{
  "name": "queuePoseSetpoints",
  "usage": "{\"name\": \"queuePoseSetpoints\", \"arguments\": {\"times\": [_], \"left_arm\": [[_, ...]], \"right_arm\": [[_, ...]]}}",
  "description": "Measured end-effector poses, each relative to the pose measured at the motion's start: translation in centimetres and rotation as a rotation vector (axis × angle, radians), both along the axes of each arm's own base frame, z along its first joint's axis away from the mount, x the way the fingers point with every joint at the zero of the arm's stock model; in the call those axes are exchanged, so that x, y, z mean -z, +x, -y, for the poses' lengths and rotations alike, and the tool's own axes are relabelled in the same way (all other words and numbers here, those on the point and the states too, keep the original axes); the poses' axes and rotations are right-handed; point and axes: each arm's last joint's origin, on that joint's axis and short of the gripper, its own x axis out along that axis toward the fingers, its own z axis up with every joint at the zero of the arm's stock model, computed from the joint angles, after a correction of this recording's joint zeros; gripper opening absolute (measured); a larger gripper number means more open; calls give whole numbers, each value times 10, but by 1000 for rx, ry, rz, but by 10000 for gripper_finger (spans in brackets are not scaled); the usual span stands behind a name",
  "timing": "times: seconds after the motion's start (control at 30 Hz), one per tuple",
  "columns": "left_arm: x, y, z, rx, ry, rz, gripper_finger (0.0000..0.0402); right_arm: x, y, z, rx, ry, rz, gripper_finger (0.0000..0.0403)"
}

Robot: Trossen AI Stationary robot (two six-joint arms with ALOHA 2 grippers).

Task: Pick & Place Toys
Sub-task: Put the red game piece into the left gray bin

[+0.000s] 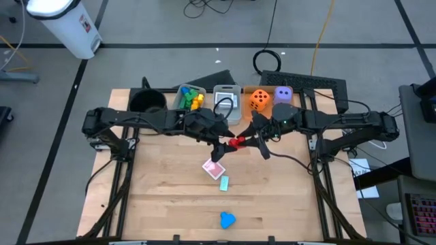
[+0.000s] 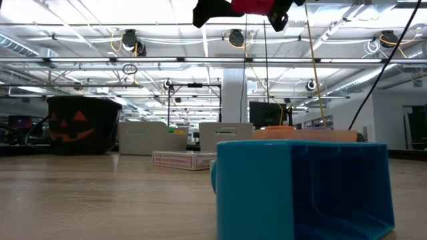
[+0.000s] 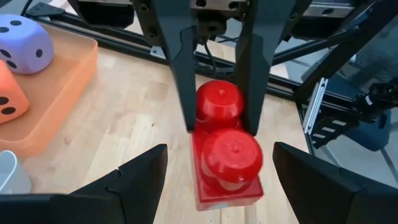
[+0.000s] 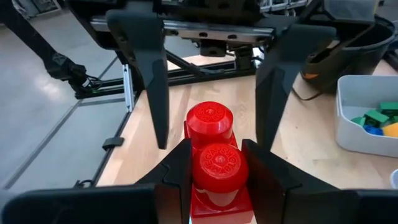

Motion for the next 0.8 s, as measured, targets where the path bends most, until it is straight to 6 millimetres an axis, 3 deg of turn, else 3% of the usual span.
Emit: {"name": "queuePoseSetpoints", "arguments": {"times": [0.33, 0.8], "left_arm": [[0, 0, -7, -25, -7, -2, 295], [0, 0, -8, 5, -14, 1, 189]], "right_arm": [[-6, 2, 2, 25, -18, 63, 96], [-5, 1, 2, 29, -22, 51, 96]]}}
